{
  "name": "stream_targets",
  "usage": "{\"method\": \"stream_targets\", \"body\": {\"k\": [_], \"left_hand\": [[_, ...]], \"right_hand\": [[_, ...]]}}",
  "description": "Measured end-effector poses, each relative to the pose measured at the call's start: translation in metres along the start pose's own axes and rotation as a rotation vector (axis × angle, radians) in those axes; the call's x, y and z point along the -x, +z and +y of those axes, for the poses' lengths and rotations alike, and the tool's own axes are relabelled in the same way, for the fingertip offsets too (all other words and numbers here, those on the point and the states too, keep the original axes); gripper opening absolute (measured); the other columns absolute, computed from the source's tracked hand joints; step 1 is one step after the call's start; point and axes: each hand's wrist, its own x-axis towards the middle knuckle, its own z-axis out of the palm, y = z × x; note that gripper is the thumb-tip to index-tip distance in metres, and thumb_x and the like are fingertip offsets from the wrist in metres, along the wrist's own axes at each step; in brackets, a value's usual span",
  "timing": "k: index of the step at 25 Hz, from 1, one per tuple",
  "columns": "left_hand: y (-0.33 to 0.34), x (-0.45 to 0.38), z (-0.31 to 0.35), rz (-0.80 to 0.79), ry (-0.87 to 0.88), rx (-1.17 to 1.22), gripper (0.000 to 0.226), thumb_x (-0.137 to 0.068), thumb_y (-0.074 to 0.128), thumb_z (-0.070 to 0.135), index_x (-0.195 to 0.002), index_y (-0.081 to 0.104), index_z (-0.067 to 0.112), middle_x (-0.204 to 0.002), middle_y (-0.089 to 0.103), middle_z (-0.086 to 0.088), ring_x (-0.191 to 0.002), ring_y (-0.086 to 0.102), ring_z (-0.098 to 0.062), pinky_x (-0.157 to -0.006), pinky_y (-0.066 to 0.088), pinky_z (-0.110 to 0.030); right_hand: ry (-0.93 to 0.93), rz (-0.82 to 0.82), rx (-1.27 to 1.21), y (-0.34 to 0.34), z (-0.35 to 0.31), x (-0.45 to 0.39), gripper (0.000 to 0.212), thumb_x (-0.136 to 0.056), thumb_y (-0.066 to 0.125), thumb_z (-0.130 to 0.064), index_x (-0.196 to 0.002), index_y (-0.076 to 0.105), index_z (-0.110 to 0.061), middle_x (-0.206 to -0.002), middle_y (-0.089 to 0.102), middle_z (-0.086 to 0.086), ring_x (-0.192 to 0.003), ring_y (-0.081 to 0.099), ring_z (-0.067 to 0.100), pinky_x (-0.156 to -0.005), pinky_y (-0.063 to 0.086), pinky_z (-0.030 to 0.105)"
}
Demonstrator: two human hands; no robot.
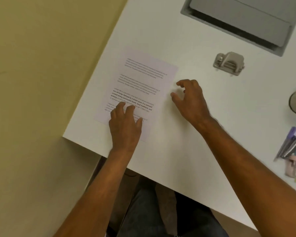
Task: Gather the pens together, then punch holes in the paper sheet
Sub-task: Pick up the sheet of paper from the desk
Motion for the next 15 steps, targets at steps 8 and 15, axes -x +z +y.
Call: {"method": "stream_targets", "body": {"k": [8,15], "left_hand": [[0.016,-0.01,-0.01,0.017,0.047,-0.142,0.065,-0.086,0.08,0.042,-0.14,0.055,0.016,-0.15,0.05,-0.015,-0.132,0.05,-0.033,-0.101,0.051,-0.045],[0.022,-0.013,-0.017,0.067,0.087,-0.212,0.079,-0.081,0.083,0.045,-0.145,0.05,0.014,-0.142,0.057,-0.013,-0.124,0.056,-0.032,-0.096,0.053,-0.046]], "right_hand": [[-0.023,-0.034,0.235,0.0,-0.022,-0.094,0.066,-0.092,0.072,-0.043,-0.146,0.047,-0.013,-0.144,0.047,0.01,-0.136,0.038,0.03,-0.109,0.038,0.037],[0.015,-0.202,0.409,0.003,-0.046,-0.135,0.075,-0.078,0.072,-0.073,-0.118,0.06,-0.011,-0.121,0.056,0.01,-0.121,0.047,0.03,-0.09,0.042,0.036]]}}
